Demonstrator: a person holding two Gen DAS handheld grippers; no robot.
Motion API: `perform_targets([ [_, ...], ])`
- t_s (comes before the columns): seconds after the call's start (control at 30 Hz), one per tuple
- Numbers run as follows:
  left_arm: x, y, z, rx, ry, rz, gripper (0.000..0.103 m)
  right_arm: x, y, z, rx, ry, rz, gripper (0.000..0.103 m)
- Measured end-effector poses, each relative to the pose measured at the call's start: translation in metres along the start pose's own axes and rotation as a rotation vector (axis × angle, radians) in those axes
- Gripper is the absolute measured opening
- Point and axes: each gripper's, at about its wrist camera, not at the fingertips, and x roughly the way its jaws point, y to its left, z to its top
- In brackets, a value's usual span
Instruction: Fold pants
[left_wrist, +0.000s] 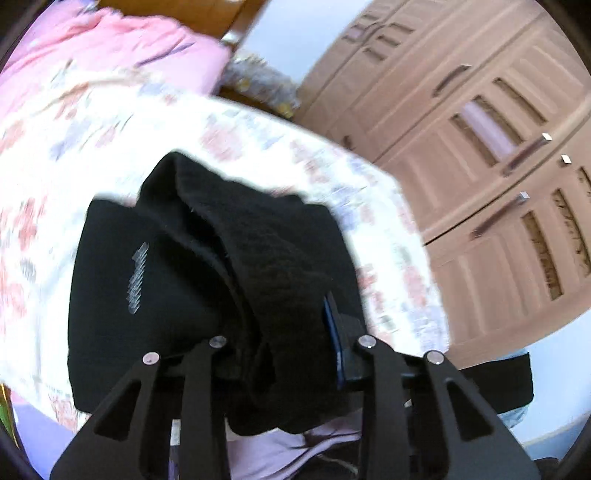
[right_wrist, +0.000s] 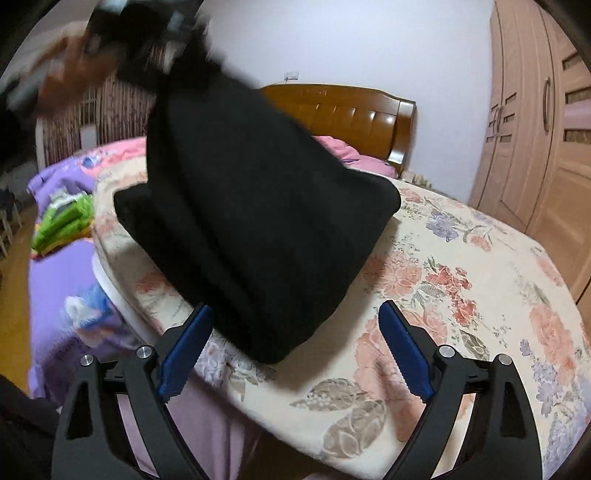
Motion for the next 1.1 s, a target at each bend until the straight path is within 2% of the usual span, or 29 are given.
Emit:
perform_targets([
  [0.03, -0.003, -0.012, 0.008, 0.025, -0.008, -0.006, 0.03, 0.002, 0.003, 0.001, -0.009, -0.005, -0.025, 0.088],
  [0.13, -0.018, -0.025, 0.022, 0.061, -0.042, -0.01, 0.029, 0.007, 0.004, 0.009, -0.02, -0.026, -0.196, 0.088],
  [0.2, -0.032, -0.021, 0.026, 0.066, -0.069, -0.017, 0.028, 0.009, 0.005, 0.012, -0.051, -0.042, -0.264, 0.092],
  [0.27, -0.047, -0.007, 0.025, 0.047, -0.096, -0.033, 0.027, 0.012, 0.022, 0.013, -0.145, -0.043, -0.317, 0.092],
  [0.33, -0.057, 0.027, 0.018, -0.011, -0.123, -0.017, 0.027, 0.014, 0.035, 0.012, -0.206, -0.047, -0.344, 0.092],
  [0.4, -0.055, 0.074, 0.005, -0.113, -0.129, 0.002, 0.027, 0.018, 0.041, 0.012, -0.221, -0.029, -0.333, 0.092],
  [0.5, -0.017, 0.16, -0.036, -0.311, -0.068, 0.009, 0.027, 0.025, 0.038, 0.011, -0.193, 0.0, -0.301, 0.092],
  [0.53, -0.005, 0.18, -0.05, -0.353, -0.073, -0.032, 0.028, 0.026, 0.037, 0.011, -0.191, 0.006, -0.299, 0.092],
  [0.6, -0.007, 0.203, -0.068, -0.386, -0.174, -0.191, 0.028, 0.026, 0.035, 0.011, -0.184, 0.009, -0.292, 0.092],
  [0.63, -0.01, 0.206, -0.071, -0.399, -0.197, -0.207, 0.028, 0.026, 0.034, 0.011, -0.181, 0.013, -0.29, 0.092],
  [0.73, -0.015, 0.187, -0.07, -0.358, -0.221, -0.106, 0.029, 0.027, 0.03, 0.013, -0.169, 0.024, -0.277, 0.092],
  [0.83, -0.02, 0.177, -0.071, -0.336, -0.227, -0.009, 0.039, 0.022, 0.019, 0.017, -0.142, 0.043, -0.172, 0.092],
  [0.87, -0.025, 0.169, -0.071, -0.326, -0.234, 0.04, 0.046, 0.013, 0.01, 0.02, -0.11, 0.037, -0.067, 0.092],
  [0.9, -0.03, 0.161, -0.071, -0.316, -0.243, 0.103, 0.067, 0.006, 0.003, 0.021, -0.076, 0.033, 0.028, 0.092],
  [0.93, -0.045, 0.151, -0.075, -0.288, -0.273, 0.273, 0.078, -0.004, -0.012, 0.024, 0.0, 0.025, 0.216, 0.092],
  [0.97, -0.059, 0.136, -0.074, -0.251, -0.32, 0.45, 0.09, -0.01, -0.023, 0.026, 0.054, 0.005, 0.307, 0.092],
  [1.0, -0.072, 0.122, -0.074, -0.206, -0.371, 0.605, 0.092, -0.016, -0.037, 0.029, 0.114, -0.026, 0.371, 0.092],
  [1.03, -0.083, 0.103, -0.071, -0.141, -0.425, 0.724, 0.092, -0.017, -0.049, 0.034, 0.161, -0.044, 0.41, 0.092],
  [1.07, -0.087, 0.088, -0.067, -0.086, -0.453, 0.758, 0.096, -0.012, -0.064, 0.045, 0.204, -0.047, 0.44, 0.092],
  [1.1, -0.087, 0.068, -0.059, -0.01, -0.465, 0.735, 0.101, -0.005, -0.075, 0.055, 0.228, -0.045, 0.432, 0.092],
])
